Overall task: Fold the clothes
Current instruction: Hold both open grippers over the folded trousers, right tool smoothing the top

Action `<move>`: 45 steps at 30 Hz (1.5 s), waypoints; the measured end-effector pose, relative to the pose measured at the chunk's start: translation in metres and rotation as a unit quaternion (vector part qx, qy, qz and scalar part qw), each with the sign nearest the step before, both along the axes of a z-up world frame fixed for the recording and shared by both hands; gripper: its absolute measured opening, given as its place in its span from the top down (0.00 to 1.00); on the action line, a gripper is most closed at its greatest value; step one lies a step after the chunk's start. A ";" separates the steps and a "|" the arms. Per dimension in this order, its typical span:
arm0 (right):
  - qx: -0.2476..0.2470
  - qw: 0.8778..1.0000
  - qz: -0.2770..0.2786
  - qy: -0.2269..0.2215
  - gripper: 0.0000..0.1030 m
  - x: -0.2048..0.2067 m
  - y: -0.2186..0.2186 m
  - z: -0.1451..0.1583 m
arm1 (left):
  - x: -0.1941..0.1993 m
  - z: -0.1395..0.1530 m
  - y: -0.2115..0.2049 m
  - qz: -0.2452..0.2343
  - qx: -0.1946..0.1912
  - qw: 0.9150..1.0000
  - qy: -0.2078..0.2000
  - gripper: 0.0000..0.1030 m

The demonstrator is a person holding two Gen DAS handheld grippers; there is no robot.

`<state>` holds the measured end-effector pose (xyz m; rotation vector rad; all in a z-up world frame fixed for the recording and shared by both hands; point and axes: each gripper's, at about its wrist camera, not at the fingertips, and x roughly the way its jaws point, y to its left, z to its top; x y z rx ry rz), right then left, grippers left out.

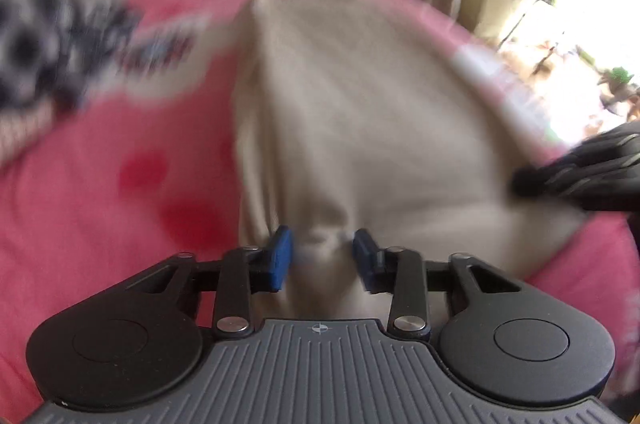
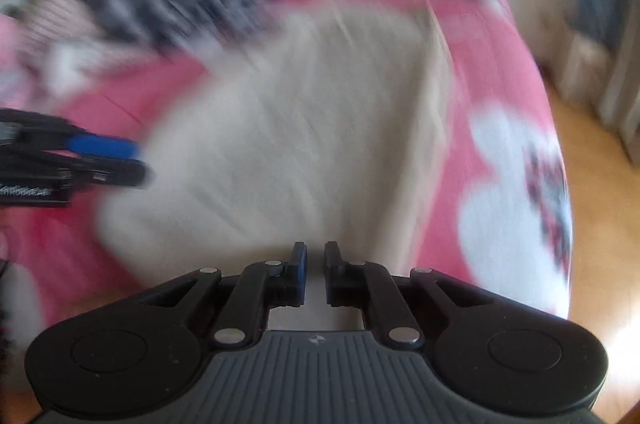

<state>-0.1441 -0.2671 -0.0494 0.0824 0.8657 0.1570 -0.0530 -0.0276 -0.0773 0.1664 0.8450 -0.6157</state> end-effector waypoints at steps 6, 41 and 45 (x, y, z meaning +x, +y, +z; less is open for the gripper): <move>0.002 1.000 0.004 -0.008 0.91 0.012 -0.003 0.036 | 0.006 0.035 0.006 0.010 -0.048 0.999 0.008 0.63; 0.100 0.995 -0.028 -0.003 0.93 0.262 0.018 -0.009 | 0.073 -0.003 -0.021 0.055 -0.037 0.998 0.007 0.47; 0.086 0.996 -0.036 -0.010 0.92 0.264 0.025 0.006 | 0.072 -0.004 -0.013 0.052 -0.048 0.997 0.013 0.47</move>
